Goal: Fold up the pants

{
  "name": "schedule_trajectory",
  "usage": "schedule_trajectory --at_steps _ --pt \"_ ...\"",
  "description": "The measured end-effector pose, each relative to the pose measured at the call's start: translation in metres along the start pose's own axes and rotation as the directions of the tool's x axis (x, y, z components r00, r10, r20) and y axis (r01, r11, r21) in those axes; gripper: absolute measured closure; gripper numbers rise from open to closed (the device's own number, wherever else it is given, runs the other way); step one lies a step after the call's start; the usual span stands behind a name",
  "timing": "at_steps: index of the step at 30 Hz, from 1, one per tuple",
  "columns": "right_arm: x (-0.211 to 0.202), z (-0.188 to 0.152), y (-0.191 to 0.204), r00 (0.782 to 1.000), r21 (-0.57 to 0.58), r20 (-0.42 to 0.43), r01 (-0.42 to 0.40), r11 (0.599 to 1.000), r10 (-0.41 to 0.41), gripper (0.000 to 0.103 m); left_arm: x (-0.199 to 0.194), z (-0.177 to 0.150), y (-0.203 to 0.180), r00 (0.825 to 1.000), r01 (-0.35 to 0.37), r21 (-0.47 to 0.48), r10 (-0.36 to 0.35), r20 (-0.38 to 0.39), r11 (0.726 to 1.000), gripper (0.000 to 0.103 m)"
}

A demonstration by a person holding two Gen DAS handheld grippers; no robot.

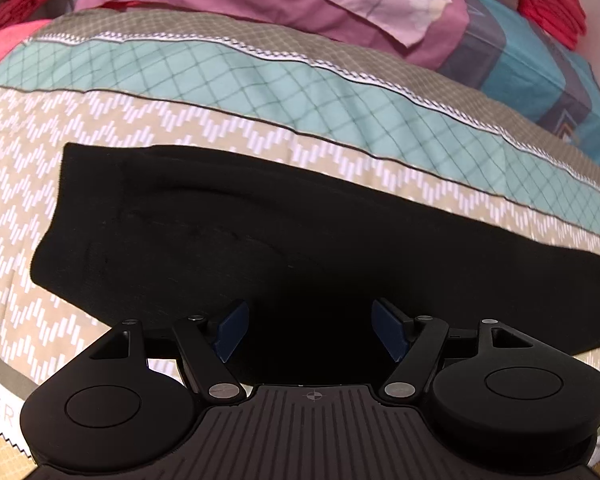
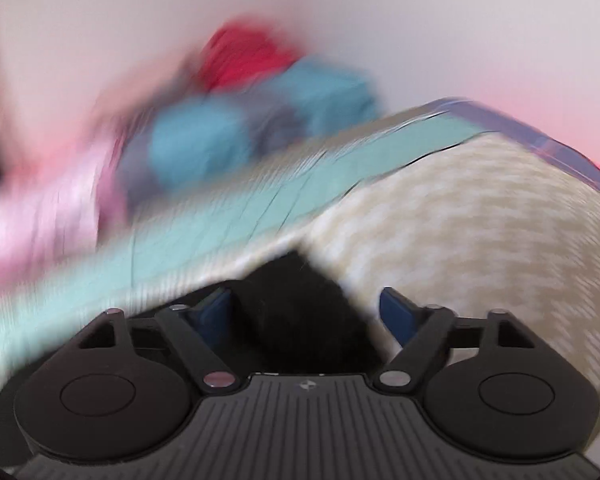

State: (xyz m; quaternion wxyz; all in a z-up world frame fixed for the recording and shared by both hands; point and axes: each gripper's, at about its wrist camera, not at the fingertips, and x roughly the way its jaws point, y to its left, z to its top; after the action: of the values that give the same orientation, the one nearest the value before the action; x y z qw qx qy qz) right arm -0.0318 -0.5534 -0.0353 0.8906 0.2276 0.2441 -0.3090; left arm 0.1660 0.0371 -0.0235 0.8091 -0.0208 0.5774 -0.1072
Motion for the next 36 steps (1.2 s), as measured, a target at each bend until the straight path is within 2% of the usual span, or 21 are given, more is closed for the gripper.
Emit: schedule_trajectory --at_steps 2,3,7,10,13,18,21,22,23,24,25,26,27,29,30,31,33,34,36 --pt "-0.01 0.0 -0.004 0.998 -0.028 0.027 0.057 0.998 -0.057 0.019 0.0 -0.003 -0.006 1.0 -0.012 0.023 0.012 -0.002 1.0 0.0" --pt "-0.015 -0.005 -0.004 0.998 -0.046 0.02 0.056 0.997 -0.055 0.02 0.0 -0.004 -0.01 1.0 -0.018 0.031 0.018 -0.003 0.999 0.0" --pt "-0.036 -0.031 -0.002 0.999 -0.043 -0.009 -0.047 0.998 0.047 0.022 0.005 -0.008 -0.016 0.999 -0.022 0.031 0.023 -0.025 0.999 0.0" --pt "-0.032 -0.044 0.009 0.997 -0.09 -0.048 -0.06 0.994 0.055 0.023 0.008 -0.012 -0.022 0.999 -0.024 0.039 0.026 -0.043 0.999 0.0" --pt "-0.022 -0.044 0.021 0.996 -0.113 -0.058 -0.08 0.99 0.074 0.027 0.006 -0.016 -0.029 0.998 -0.037 0.07 0.04 -0.044 0.997 0.0" --pt "0.002 -0.02 0.037 0.997 -0.137 -0.006 -0.078 0.988 0.078 0.029 0.004 -0.026 -0.033 0.996 -0.073 0.101 0.078 -0.051 0.992 0.0" --pt "0.031 -0.02 0.048 0.994 -0.182 -0.072 -0.095 0.979 0.083 0.03 0.005 -0.031 -0.028 0.993 -0.085 0.079 0.091 -0.07 0.993 0.0" --pt "0.045 -0.023 0.052 0.991 -0.209 -0.121 -0.087 0.974 0.062 0.043 0.006 -0.033 -0.026 0.993 -0.089 0.07 0.094 -0.074 0.994 0.0" --pt "0.055 -0.025 0.056 0.989 -0.246 -0.141 -0.066 0.967 0.032 0.045 0.006 -0.034 -0.025 0.992 -0.092 0.062 0.097 -0.077 0.994 0.0" --pt "0.055 -0.024 0.06 0.994 -0.269 -0.104 -0.06 0.961 0.032 0.049 0.006 -0.035 -0.024 0.992 -0.095 0.055 0.099 -0.079 0.994 0.0" --pt "0.054 -0.018 0.063 0.996 -0.274 -0.083 -0.033 0.961 0.011 0.062 0.005 -0.036 -0.023 0.992 -0.097 0.05 0.101 -0.079 0.994 0.0" --pt "0.051 -0.012 0.063 0.999 -0.258 -0.051 -0.012 0.966 -0.001 0.062 0.004 -0.037 -0.023 0.992 -0.097 0.048 0.1 -0.074 0.994 0.0" --pt "0.05 -0.009 0.06 0.999 -0.228 -0.037 -0.017 0.974 0.009 0.061 0.003 -0.039 -0.022 0.993 -0.095 0.049 0.098 -0.07 0.994 0.0" --pt "0.058 -0.008 0.055 0.993 -0.197 -0.119 -0.041 0.98 0.017 0.058 0.003 -0.041 -0.02 0.992 -0.098 0.057 0.102 -0.07 0.994 0.0" --pt "0.056 -0.01 0.056 0.992 -0.203 -0.13 -0.031 0.979 0.005 0.058 0.004 -0.041 -0.02 0.992 -0.101 0.06 0.105 -0.069 0.993 0.0" --pt "0.047 -0.013 0.057 0.995 -0.221 -0.101 -0.013 0.975 -0.01 0.058 0.005 -0.041 -0.019 0.992 -0.101 0.062 0.105 -0.065 0.993 0.0" --pt "0.027 -0.017 0.06 0.998 -0.228 -0.058 0.005 0.974 -0.018 0.045 0.005 -0.038 -0.016 0.994 -0.091 0.062 0.094 -0.052 0.994 0.0" --pt "0.017 -0.019 0.06 0.999 -0.212 -0.05 -0.002 0.977 -0.009 0.035 0.004 -0.037 -0.014 0.996 -0.082 0.064 0.084 -0.04 0.995 0.0" --pt "0.0 -0.027 0.069 0.997 -0.205 -0.069 -0.038 0.978 0.024 0.033 0.003 -0.031 -0.011 0.997 -0.072 0.078 0.073 -0.004 0.994 0.0"
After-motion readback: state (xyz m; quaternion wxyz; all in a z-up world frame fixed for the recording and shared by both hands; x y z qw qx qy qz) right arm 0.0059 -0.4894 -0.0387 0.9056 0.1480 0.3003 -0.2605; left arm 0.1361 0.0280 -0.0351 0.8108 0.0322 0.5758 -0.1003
